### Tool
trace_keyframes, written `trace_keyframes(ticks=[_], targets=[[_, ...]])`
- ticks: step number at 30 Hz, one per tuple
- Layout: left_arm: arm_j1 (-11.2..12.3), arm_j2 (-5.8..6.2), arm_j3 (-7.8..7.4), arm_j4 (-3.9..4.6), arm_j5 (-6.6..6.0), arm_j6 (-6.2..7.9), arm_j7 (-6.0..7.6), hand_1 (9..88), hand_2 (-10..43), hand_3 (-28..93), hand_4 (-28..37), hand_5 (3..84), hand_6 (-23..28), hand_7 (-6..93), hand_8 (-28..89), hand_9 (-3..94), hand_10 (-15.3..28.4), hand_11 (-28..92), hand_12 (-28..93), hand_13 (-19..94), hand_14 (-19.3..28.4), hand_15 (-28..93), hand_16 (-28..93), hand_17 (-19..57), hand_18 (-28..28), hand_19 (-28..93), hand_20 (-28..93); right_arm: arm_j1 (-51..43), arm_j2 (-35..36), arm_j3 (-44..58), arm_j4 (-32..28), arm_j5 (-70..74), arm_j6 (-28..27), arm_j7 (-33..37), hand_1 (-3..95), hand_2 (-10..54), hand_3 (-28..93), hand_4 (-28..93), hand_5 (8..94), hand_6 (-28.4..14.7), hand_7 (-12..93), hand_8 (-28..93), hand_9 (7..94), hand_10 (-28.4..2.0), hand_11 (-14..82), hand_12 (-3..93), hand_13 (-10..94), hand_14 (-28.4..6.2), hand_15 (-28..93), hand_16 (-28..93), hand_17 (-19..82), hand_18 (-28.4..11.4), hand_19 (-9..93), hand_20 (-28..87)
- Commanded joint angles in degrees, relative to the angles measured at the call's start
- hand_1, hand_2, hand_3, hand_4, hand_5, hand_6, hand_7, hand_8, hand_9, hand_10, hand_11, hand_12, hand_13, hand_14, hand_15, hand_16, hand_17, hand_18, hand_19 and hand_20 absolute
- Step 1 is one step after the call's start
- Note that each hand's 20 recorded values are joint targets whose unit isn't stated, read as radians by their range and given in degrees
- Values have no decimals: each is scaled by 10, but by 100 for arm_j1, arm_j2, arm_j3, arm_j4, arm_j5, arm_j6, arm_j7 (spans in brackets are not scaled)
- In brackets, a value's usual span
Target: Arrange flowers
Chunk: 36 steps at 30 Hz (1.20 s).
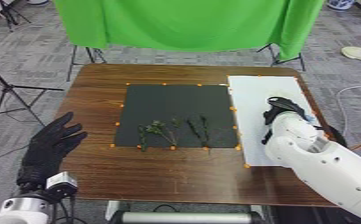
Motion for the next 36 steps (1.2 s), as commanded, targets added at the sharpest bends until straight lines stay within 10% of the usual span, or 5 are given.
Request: trace_keyframes(ticks=[1, 12, 25, 36], targets=[[69, -26, -2, 21, -11, -30, -28, 238, 51, 811, -215, 345, 86, 156, -105, 343, 202, 295, 99, 249, 267, 529, -95, -115, 235, 569, 38, -112, 55, -150, 137, -63, 43, 28, 513, -95, 796, -283, 721, -39, 308, -16, 867, -109, 138, 298, 794, -77, 715, 154, 397, -273, 932, 311], [209, 14, -67, -23, -62, 61, 131, 239, 51, 809, -215, 346, 87, 157, -106, 343, 202, 295, 98, 249, 266, 529, -96, -115, 236, 570, 38, 10, 76, -185, -41, -462, 484, -154, 580, -95, 802, -283, 791, -17, 378, 21, 933, -82, 143, 341, 849, -49, 697, 175, 442, -256, 932, 368], [577, 9, -496, -113, -128, 175, 262, 237, 50, 810, -215, 346, 86, 156, -105, 342, 201, 294, 99, 249, 267, 529, -94, -115, 236, 569, 38, 557, -627, -126, -931, -834, 449, -1167, 572, -95, 830, -283, 807, -20, 368, 36, 937, -84, 159, 344, 857, -49, 699, 184, 452, -258, 932, 387], [787, -243, -802, -184, -99, 254, 208, 237, 50, 810, -215, 345, 86, 156, -105, 343, 201, 295, 99, 249, 267, 528, -94, -115, 236, 569, 38, 977, -2371, -709, -918, -640, -88, -1992, 568, -95, 837, -283, 811, -21, 362, 40, 937, -85, 166, 343, 855, -50, 704, 188, 451, -257, 932, 395]])
